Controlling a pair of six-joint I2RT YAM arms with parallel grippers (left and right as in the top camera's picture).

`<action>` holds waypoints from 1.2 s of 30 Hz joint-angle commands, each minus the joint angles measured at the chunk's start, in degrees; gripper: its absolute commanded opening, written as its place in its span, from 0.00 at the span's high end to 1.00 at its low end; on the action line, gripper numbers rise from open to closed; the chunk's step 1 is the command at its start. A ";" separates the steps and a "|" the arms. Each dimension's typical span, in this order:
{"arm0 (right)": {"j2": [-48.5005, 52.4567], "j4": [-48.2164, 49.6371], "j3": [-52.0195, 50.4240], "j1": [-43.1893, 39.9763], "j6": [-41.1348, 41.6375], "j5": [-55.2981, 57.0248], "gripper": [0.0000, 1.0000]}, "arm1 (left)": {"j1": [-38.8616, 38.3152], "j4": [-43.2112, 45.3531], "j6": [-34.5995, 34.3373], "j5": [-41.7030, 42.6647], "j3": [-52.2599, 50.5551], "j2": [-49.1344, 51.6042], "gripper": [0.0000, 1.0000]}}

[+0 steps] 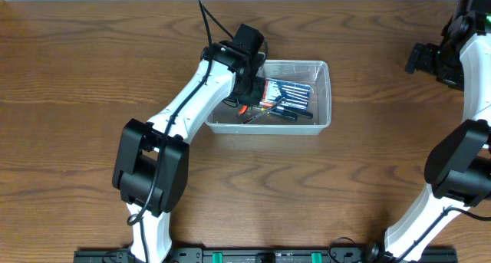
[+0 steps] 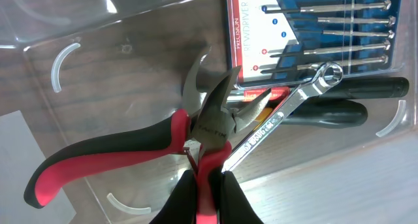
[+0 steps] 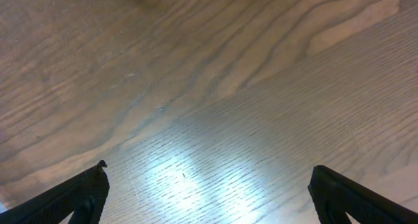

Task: Pack container
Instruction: 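Lower the pliers into the container and open the left gripper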

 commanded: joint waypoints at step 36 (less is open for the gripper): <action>0.13 0.11 -0.15 -0.22 0.76 0.20 0.01 | -0.11 0.52 0.35 -0.09 0.46 5.73 0.94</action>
